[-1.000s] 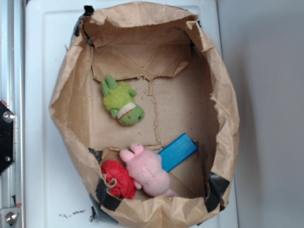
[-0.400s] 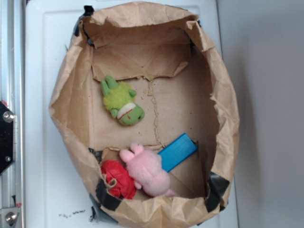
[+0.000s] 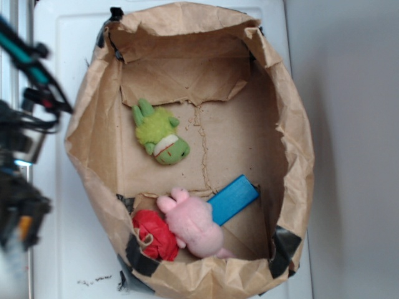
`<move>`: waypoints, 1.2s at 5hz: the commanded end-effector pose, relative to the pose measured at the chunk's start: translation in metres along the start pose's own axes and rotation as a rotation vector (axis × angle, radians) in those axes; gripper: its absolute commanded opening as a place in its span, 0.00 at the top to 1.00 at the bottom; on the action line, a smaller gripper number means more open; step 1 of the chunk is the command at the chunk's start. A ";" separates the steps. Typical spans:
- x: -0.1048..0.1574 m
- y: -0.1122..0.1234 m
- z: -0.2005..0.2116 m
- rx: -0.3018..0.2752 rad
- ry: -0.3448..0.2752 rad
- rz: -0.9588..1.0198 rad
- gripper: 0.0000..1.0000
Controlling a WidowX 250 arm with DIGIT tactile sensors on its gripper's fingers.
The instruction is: Grab the green animal.
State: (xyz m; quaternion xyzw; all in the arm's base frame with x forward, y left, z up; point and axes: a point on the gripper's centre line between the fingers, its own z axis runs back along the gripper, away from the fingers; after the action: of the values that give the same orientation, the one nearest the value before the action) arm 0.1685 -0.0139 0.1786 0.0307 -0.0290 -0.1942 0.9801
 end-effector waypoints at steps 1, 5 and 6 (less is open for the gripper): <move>0.036 0.040 0.006 -0.031 -0.027 -0.010 0.00; 0.059 0.087 -0.052 -0.058 -0.057 -0.190 0.00; 0.065 0.103 -0.074 -0.049 -0.035 -0.180 0.00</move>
State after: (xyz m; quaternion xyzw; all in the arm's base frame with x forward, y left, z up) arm 0.2666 0.0530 0.0998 -0.0093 -0.0132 -0.2918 0.9563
